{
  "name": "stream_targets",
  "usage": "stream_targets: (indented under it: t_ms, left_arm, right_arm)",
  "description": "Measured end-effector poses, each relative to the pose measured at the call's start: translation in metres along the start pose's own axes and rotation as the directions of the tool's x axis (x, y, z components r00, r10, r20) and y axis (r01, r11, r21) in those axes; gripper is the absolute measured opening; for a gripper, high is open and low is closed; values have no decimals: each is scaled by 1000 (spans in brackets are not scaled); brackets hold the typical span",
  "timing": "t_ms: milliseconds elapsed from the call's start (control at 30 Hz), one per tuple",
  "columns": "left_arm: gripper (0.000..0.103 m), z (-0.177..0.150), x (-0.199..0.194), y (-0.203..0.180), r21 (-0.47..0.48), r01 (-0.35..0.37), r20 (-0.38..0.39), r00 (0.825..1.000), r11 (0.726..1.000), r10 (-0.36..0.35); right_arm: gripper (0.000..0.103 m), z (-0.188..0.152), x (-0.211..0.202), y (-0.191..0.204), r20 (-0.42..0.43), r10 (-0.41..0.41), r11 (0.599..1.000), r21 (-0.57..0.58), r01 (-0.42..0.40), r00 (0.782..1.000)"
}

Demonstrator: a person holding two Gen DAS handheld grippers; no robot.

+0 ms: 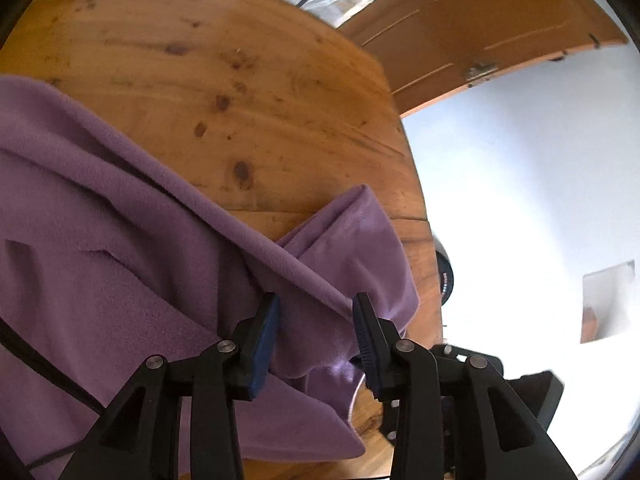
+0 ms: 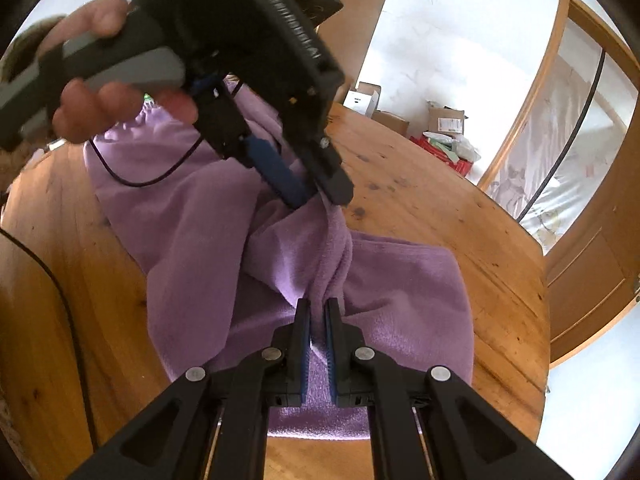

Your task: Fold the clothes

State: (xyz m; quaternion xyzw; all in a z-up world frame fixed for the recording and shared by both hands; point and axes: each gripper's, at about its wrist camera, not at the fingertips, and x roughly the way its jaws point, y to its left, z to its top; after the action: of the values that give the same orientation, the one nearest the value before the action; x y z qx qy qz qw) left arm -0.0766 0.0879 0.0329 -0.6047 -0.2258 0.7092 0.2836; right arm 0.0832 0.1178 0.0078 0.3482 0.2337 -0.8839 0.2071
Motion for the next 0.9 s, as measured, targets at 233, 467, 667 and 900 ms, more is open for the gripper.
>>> stream_targets:
  t_ms: [233,467,667,900]
  left_arm:
    - [40,7,4,10,-83,-51,-22,999,995,50]
    - [39,10,14,17,-156,-40,-33,999,987,35]
    - [8,12,16,29,-187,58,-15,998,981,-61]
    - [8,4,5,26,-116,88,31,996,989,-85]
  right_arm:
    - [7,-5,5,16,3,-36,996,-81,37,999]
    - [9,-9,3,19,3,-33,997,-77,33,999]
    - [14,-6,2,9,-5,8,1000,5,-8,1000]
    - [14,-6,-19,-47,99,230,917,311,-250,968]
